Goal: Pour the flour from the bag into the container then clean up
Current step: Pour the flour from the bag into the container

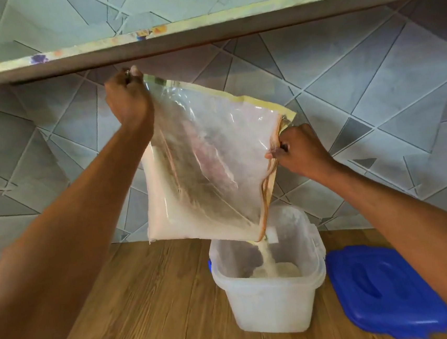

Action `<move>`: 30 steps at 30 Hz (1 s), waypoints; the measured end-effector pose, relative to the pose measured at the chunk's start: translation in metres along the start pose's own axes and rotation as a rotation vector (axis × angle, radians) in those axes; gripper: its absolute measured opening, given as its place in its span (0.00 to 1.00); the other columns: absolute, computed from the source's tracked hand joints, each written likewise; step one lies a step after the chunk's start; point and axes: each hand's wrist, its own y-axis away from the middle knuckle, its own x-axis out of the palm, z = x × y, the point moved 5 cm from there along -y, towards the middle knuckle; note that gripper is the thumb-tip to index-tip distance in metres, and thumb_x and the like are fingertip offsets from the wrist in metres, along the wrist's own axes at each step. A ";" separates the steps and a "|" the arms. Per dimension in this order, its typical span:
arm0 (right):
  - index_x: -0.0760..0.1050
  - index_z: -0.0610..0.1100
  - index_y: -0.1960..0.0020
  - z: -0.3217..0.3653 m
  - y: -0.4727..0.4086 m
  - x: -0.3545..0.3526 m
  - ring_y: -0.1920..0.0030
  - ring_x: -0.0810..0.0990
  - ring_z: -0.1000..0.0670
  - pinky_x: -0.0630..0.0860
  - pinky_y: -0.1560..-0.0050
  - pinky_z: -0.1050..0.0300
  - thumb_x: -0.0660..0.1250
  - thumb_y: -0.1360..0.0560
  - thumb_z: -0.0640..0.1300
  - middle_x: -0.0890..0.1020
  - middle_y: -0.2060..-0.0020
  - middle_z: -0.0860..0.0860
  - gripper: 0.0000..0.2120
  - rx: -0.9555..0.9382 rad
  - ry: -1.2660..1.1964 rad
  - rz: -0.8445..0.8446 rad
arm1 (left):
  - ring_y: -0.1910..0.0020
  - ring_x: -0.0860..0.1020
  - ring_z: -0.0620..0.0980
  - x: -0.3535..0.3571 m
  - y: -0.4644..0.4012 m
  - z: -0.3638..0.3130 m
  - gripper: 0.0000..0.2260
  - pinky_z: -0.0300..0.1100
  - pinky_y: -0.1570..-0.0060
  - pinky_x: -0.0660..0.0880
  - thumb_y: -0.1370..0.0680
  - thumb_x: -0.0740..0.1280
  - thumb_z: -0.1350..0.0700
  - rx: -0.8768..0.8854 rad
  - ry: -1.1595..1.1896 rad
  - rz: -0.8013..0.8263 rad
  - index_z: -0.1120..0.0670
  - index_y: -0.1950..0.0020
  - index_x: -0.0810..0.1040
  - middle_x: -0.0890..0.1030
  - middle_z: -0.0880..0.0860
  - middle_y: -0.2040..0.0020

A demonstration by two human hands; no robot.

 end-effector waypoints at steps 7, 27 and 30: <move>0.61 0.48 0.72 -0.011 -0.002 0.008 0.60 0.66 0.44 0.59 0.59 0.55 0.78 0.29 0.47 0.67 0.72 0.52 0.27 0.078 -0.046 0.003 | 0.65 0.68 0.48 0.004 -0.002 -0.002 0.16 0.41 0.65 0.65 0.21 0.65 0.48 0.083 0.017 0.075 0.50 0.68 0.72 0.73 0.48 0.66; 0.76 0.35 0.66 -0.036 -0.012 0.007 0.56 0.81 0.37 0.79 0.53 0.49 0.81 0.34 0.50 0.83 0.66 0.41 0.21 0.130 -0.098 -0.015 | 0.64 0.70 0.37 0.014 -0.002 -0.007 0.12 0.34 0.62 0.67 0.18 0.65 0.53 0.166 0.007 0.155 0.48 0.62 0.77 0.73 0.42 0.64; 0.80 0.34 0.64 -0.033 -0.010 0.004 0.60 0.85 0.42 0.83 0.55 0.46 0.82 0.34 0.47 0.85 0.66 0.42 0.18 0.153 -0.114 0.003 | 0.64 0.72 0.35 0.012 -0.004 -0.005 0.09 0.34 0.62 0.69 0.19 0.65 0.52 0.164 0.012 0.162 0.51 0.56 0.81 0.76 0.39 0.65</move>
